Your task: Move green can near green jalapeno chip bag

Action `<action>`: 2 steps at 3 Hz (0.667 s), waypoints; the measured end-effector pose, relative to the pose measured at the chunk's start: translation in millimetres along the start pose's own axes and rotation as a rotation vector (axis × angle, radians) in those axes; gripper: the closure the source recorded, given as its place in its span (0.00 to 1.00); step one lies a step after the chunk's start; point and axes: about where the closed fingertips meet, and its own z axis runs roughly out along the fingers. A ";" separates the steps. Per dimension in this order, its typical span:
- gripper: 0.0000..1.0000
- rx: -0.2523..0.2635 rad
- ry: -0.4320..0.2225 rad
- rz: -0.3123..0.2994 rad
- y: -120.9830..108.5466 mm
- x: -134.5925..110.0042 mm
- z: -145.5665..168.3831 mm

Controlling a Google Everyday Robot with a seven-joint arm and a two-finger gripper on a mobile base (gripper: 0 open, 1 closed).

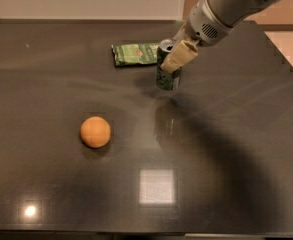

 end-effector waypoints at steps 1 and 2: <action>1.00 0.007 0.011 0.021 -27.6 2.7 10.0; 1.00 0.000 0.017 0.044 -50.5 4.2 22.7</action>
Offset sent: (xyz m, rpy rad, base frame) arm 0.0867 -0.0115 -0.0176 0.0008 0.0486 -0.0652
